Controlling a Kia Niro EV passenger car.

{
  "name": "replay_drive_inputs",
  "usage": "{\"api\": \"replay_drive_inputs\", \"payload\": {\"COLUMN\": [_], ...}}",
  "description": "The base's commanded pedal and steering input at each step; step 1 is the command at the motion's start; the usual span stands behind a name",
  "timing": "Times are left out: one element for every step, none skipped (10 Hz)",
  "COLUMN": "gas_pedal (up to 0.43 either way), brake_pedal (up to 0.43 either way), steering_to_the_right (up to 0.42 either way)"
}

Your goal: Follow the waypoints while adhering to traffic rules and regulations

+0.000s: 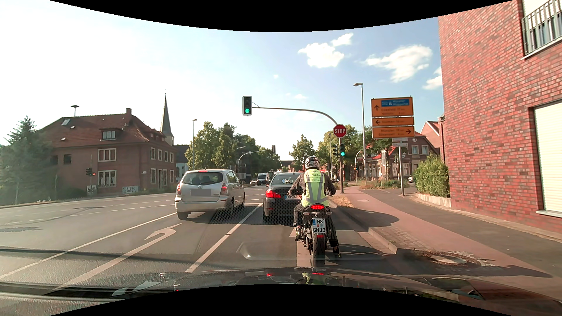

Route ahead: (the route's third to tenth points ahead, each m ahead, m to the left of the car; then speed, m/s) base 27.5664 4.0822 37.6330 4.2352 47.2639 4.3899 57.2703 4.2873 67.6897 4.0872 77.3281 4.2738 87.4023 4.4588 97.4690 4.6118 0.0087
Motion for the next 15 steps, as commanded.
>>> {"api": "replay_drive_inputs", "payload": {"gas_pedal": [0.0,0.0,0.0,0.0,0.0,0.0,0.0,0.0,0.0,0.098,0.138,0.138,0.138,0.138,0.15], "brake_pedal": [0.0,0.0,0.0,0.0,0.0,0.0,0.0,0.0,0.0,0.0,0.0,0.0,0.0,0.0,0.0], "steering_to_the_right": [0.008,0.008,0.008,0.008,0.008,0.008,0.008,0.008,0.008,0.008,0.008,0.008,0.008,0.008,0.008]}}
